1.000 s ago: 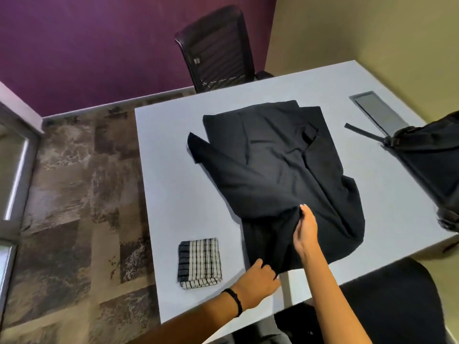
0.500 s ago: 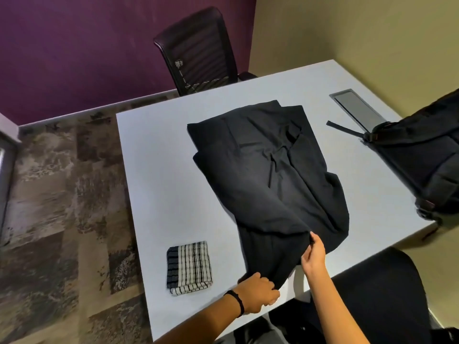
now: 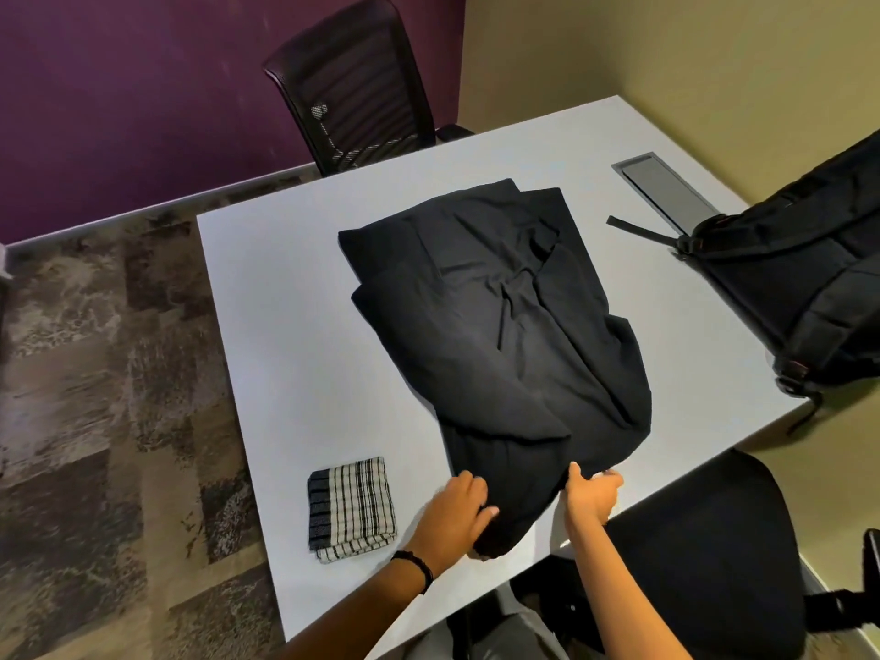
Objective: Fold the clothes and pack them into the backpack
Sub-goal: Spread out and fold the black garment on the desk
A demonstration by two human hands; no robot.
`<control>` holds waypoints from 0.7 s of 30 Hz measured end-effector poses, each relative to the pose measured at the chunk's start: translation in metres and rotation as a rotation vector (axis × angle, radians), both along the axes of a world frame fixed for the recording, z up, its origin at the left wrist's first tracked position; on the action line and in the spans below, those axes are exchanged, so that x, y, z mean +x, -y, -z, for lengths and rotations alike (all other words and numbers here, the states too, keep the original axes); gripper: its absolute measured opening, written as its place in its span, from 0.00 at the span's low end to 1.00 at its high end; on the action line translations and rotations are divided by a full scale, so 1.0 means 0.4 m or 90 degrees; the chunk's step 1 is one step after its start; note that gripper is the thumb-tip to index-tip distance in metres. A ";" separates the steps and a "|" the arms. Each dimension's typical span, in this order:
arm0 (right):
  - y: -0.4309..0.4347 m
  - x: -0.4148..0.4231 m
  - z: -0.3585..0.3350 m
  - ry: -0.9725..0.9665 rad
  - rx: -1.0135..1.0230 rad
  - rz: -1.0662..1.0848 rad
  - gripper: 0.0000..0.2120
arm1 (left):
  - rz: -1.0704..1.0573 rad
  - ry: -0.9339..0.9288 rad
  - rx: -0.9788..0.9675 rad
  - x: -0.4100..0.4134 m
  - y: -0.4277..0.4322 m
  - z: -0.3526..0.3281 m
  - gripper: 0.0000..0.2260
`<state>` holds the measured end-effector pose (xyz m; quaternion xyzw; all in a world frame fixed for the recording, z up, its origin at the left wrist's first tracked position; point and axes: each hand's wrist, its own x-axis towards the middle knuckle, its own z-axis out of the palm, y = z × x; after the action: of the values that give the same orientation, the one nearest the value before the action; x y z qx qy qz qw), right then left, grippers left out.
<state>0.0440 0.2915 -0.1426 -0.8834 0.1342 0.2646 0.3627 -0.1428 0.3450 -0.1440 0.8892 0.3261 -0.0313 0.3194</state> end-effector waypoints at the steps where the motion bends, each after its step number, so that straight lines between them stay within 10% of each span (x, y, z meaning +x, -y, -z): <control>1: 0.000 -0.001 -0.001 -0.015 0.007 -0.013 0.25 | -0.073 0.002 -0.009 -0.003 -0.003 0.016 0.13; 5: 0.011 0.013 0.005 -0.041 0.020 -0.070 0.08 | -0.287 0.060 -0.277 -0.001 -0.007 0.046 0.16; 16: 0.090 0.097 -0.018 0.047 0.043 0.074 0.15 | -0.583 0.189 -0.574 0.068 0.064 0.052 0.28; 21: 0.097 0.117 -0.020 0.088 0.018 0.081 0.15 | -0.469 0.107 -0.748 0.078 0.098 0.041 0.21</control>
<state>0.0907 0.2526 -0.1345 -0.8842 0.1610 0.1816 0.3992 -0.1117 0.3060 -0.1604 0.4000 0.5096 -0.0233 0.7614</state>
